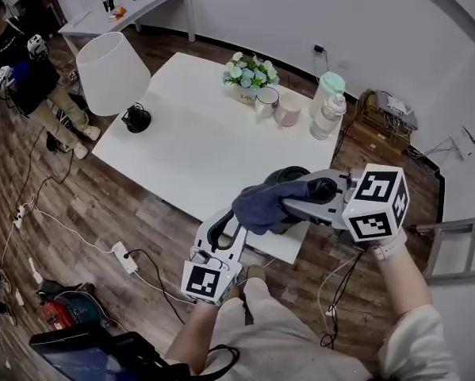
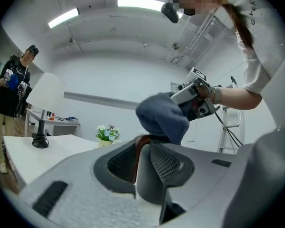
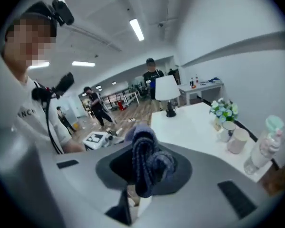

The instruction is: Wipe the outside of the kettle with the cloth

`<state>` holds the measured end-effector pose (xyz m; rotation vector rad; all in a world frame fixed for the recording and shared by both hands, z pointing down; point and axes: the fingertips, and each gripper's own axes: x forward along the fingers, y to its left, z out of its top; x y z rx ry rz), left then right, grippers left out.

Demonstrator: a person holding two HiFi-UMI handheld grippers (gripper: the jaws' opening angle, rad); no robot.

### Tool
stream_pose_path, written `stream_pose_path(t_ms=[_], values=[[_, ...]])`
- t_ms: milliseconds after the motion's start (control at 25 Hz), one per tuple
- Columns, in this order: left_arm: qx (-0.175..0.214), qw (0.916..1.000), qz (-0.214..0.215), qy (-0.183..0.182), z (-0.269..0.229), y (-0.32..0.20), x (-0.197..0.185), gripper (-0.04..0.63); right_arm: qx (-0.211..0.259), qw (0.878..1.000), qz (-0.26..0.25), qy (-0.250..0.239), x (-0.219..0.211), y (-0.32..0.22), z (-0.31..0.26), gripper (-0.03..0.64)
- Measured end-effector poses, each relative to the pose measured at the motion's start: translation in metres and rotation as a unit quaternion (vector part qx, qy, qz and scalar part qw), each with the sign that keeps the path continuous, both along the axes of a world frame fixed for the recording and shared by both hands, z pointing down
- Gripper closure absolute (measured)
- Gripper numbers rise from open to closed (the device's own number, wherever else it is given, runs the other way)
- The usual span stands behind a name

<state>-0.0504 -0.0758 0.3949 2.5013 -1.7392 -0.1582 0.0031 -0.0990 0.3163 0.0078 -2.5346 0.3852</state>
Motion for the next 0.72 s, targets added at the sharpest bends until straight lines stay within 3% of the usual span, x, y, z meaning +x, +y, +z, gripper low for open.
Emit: stream_pose_path(t_ms=[80, 160, 720], values=[[-0.004, 1.0000, -0.003, 0.004, 0.002, 0.000, 0.001, 0.491, 0.040, 0.998, 0.013, 0.056, 0.010, -0.015, 0.022, 0.554], [0.002, 1.0000, 0.001, -0.002, 0.002, -0.002, 0.004, 0.491, 0.050, 0.996, 0.022, 0.070, 0.015, -0.025, 0.028, 0.554], [-0.010, 0.9999, -0.003, -0.010, 0.013, -0.021, 0.012, 0.491, -0.026, 0.996, 0.084, 0.014, 0.043, -0.053, 0.023, 0.554]])
